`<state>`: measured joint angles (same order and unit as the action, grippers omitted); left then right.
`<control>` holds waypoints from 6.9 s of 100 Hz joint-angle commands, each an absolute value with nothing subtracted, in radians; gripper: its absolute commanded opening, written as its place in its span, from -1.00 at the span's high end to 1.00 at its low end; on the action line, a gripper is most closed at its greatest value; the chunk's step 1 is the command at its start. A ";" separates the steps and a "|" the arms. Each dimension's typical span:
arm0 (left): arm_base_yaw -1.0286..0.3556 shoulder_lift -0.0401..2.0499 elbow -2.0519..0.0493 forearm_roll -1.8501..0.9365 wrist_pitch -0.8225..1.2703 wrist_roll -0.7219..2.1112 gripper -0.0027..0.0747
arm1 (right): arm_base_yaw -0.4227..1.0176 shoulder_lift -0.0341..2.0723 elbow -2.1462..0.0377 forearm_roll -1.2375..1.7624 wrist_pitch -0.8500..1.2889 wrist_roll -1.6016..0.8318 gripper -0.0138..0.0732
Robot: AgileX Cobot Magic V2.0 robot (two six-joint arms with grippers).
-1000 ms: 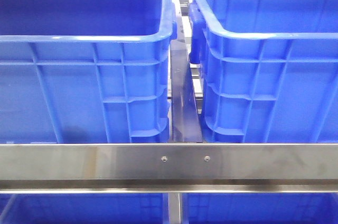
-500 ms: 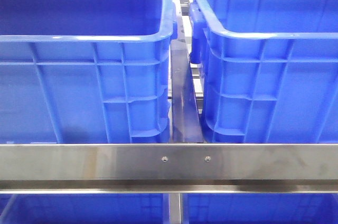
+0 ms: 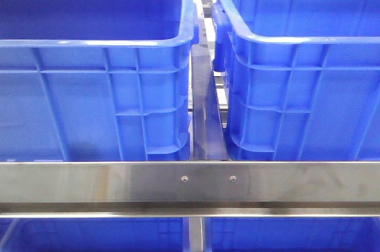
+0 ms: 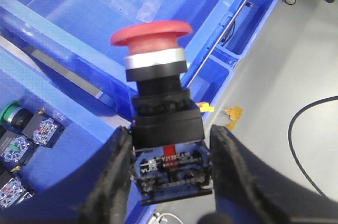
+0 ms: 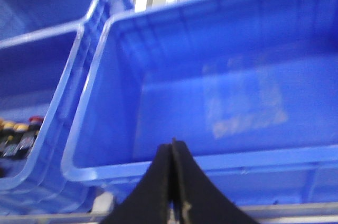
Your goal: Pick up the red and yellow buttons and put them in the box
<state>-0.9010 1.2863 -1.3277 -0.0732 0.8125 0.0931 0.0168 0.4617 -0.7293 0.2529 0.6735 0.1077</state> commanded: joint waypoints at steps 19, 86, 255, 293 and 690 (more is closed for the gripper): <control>-0.910 1.255 -1.354 -0.081 0.751 0.095 0.77 | 0.013 0.600 -0.771 0.325 0.645 0.107 0.68; -0.910 1.255 -1.354 -0.081 0.751 0.095 0.77 | 0.013 0.726 -0.771 1.166 0.703 -0.391 -0.53; -0.908 1.255 -1.354 -0.068 0.748 0.093 -0.56 | 0.219 1.209 -0.952 1.544 0.910 -0.789 0.31; -0.870 1.219 -1.348 0.000 0.751 0.000 -0.61 | 0.199 1.204 -0.953 1.544 0.813 -0.846 0.31; -0.249 0.469 -0.742 -0.014 0.560 -0.102 0.98 | 0.094 1.144 -0.909 1.482 -0.093 -1.384 -0.56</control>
